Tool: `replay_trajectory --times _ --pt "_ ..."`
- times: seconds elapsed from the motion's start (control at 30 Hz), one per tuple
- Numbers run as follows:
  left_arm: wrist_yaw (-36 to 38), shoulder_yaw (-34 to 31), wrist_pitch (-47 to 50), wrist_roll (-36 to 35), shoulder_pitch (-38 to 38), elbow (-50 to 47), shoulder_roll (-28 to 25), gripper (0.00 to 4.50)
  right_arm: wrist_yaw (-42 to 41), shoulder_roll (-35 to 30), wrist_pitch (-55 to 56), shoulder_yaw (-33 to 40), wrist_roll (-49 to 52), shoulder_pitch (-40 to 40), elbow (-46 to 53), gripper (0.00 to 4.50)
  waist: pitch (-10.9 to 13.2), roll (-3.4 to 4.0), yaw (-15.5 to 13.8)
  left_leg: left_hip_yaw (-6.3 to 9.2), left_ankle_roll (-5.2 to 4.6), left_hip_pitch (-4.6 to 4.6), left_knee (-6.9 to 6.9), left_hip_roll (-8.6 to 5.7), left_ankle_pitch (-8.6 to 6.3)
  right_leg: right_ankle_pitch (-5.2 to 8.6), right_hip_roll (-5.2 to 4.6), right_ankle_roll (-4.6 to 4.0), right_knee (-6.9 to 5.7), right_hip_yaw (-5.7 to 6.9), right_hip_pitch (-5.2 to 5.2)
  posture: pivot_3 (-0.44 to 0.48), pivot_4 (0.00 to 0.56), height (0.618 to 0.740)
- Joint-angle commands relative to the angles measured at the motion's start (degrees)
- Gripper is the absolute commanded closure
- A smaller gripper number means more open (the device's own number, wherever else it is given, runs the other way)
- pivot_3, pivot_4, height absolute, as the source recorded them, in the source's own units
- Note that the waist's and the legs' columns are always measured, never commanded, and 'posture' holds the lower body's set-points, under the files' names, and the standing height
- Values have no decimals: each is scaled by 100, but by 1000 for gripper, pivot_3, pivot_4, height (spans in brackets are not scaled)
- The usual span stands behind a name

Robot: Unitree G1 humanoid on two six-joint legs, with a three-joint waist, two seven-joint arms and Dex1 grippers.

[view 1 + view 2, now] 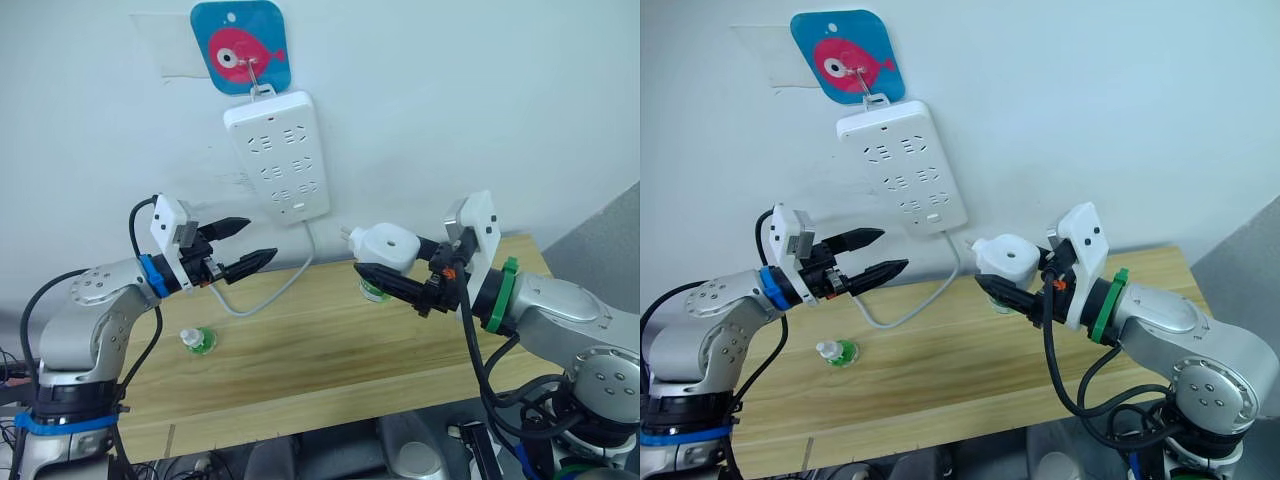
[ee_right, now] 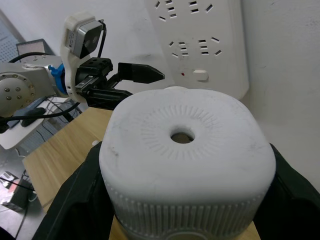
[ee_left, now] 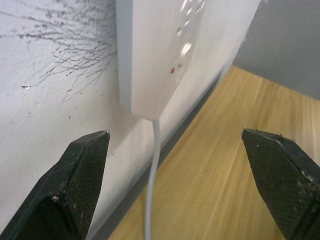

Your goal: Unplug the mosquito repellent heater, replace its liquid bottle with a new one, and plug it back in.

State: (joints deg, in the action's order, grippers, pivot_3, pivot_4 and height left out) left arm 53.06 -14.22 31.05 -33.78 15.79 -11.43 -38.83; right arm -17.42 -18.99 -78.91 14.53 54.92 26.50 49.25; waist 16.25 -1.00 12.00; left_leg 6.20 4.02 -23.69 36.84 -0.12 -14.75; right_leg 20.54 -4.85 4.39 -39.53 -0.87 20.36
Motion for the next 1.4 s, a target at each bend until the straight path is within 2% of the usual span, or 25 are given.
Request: replay_trajectory --times 0.03,0.23,0.33,0.4,0.43,0.5,0.73,1.0,1.23,1.4 --pt "-161 -341 258 -389 -303 -669 -93 59 112 -52 270 92 365 -29 45 1507 0 0 -10 -1 0 -1 0 1 0 0 0 0 0 -1 3 -267 250 740" --pt "-295 -492 601 -893 -861 -1347 -108 59 380 -187 474 89 839 -60 -139 1507 0 0 -83 -7 0 -7 0 3 0 0 1 0 -7 -7 13 -258 254 740" --pt "-365 -439 508 -1091 -1012 -1493 133 59 624 -197 594 68 1090 -23 -271 1507 0 0 -100 -6 0 -8 3 3 0 0 1 0 -12 -4 13 -262 258 740" --pt "-195 -530 484 -1785 -1088 -1524 541 59 805 -212 680 44 1279 14 -353 1507 0 -1 -107 -9 0 -9 8 1 0 0 -1 0 -13 -6 13 -263 259 740" --pt "-124 -549 358 -1900 -1136 -1543 688 59 886 -228 722 23 1357 33 -388 1507 0 0 -112 -10 0 -10 8 1 0 0 -3 0 -14 -6 13 -267 261 740" --pt "-179 -438 136 -1661 -1262 -1610 801 59 1052 -275 811 -14 1538 68 -449 1507 0 -1 -111 -9 0 -13 10 3 0 0 -2 0 -13 -2 13 -270 263 740" --pt "0 -133 -431 -1650 -1446 -1519 1271 59 1801 -415 1218 -120 2261 268 -771 1507 0 -1 -87 -14 0 -10 15 5 0 -1 1 0 -24 -7 13 -301 269 740" --pt "53 166 -998 -1477 -1498 -1373 1672 59 2860 -583 1993 -434 3541 438 -1081 1507 0 -1 -81 -14 -1 -12 15 6 1 -1 1 0 -24 -5 13 -295 274 740" --pt "18 322 -1042 -1614 -1436 -1332 1811 59 3412 -780 2656 -796 4212 405 -1125 1507 1 -2 -84 -13 -1 -13 16 6 1 0 2 0 -23 -4 12 -285 281 740" --pt "84 535 -1181 -1549 -1349 -1264 2023 59 3763 -674 3165 -1043 4480 439 -1170 1507 1 -3 -87 -13 -1 -13 16 6 1 0 3 0 -23 -4 12 -281 283 740"
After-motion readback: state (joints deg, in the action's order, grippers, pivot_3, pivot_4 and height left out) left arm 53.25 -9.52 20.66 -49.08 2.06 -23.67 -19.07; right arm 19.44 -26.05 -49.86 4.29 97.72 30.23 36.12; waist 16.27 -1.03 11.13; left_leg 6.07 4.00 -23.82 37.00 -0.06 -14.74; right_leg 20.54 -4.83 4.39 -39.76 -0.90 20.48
